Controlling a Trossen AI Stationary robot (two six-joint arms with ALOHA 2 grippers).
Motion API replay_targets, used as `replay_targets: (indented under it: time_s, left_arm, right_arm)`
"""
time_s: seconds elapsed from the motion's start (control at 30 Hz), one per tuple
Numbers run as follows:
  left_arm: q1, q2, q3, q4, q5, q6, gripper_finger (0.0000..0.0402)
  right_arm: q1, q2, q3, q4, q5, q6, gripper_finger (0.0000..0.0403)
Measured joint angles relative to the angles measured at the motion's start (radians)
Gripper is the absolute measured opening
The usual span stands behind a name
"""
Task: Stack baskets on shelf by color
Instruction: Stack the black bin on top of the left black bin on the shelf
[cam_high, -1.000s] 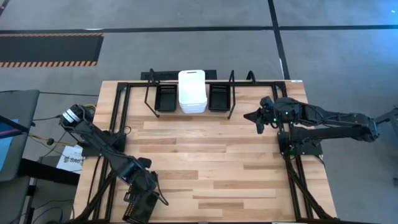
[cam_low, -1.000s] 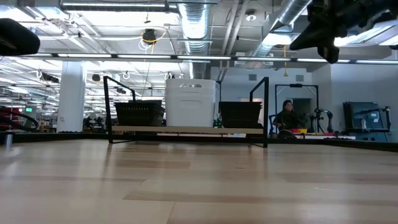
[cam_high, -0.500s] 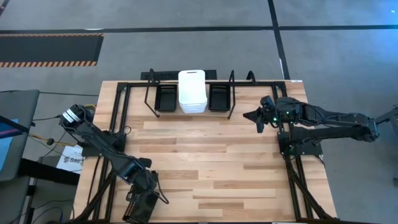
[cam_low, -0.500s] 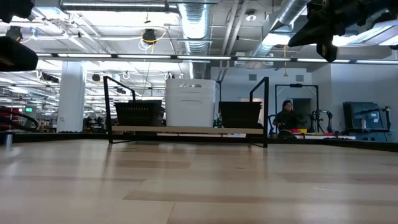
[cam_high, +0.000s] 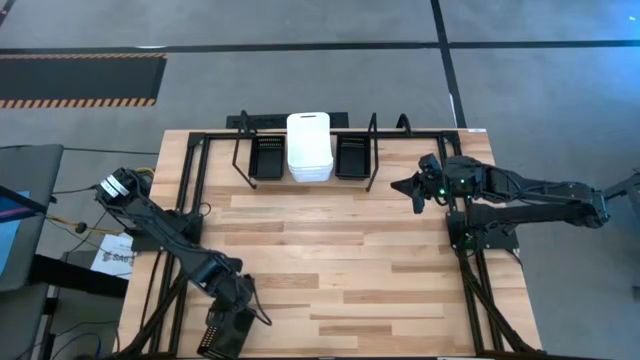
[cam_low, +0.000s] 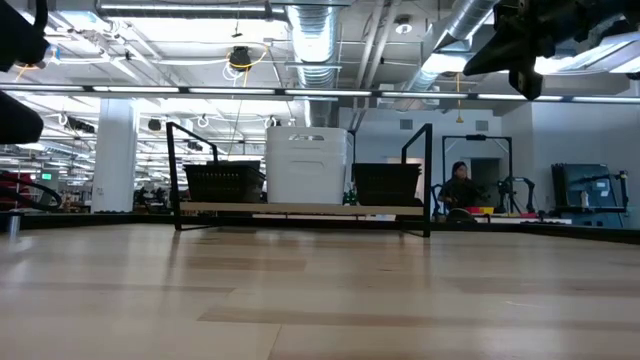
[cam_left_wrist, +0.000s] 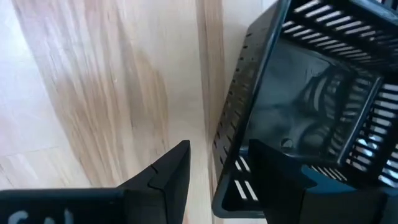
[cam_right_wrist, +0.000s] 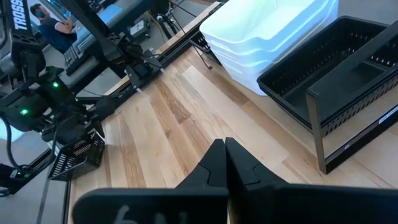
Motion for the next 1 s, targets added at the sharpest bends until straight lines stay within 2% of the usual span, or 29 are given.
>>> replay_targets:
  time_s: [0.1, 0.2, 0.33, 0.43, 0.57, 0.73, 0.87, 1.0]
  left_arm:
    - [0.004, 0.0, 0.0, 0.001, 0.0, -0.016, 0.0146]
    - [0.004, 0.0, 0.0, 0.0, 0.001, -0.041, 0.0125]
    - [0.004, 0.0, 0.0, 0.0, 0.012, -0.071, 0.0067]
    - [0.011, 0.0, 0.0, 0.004, 0.016, -0.156, 0.0014]
    - [0.031, 0.0, 0.009, 0.015, -0.026, -0.283, 0.0003]
    - [0.075, -0.009, 0.106, -0.008, -0.078, -0.265, 0.0001]
    - [0.118, -0.048, 0.257, -0.201, -0.135, -0.214, 0.0001]
    - [0.166, -0.082, 0.464, -0.551, -0.231, -0.196, 0.0]
  right_arm:
    - [0.0, 0.0, 0.0, -0.001, 0.0, 0.0, 0.0003]
    - [0.0, 0.0, 0.0, -0.001, 0.0, 0.0, 0.0003]
    - [0.0, 0.0, 0.0, -0.001, 0.0, 0.0, 0.0003]
    - [0.0, 0.0, 0.0, -0.001, 0.0, 0.0, 0.0003]
    - [0.0, 0.0, 0.0, -0.001, -0.001, 0.007, 0.0003]
    - [0.0, 0.0, 0.0, -0.003, -0.003, 0.018, 0.0003]
    - [0.0, 0.0, 0.0, -0.004, -0.003, 0.019, 0.0003]
    - [0.0, 0.0, 0.0, -0.005, -0.003, 0.018, 0.0003]
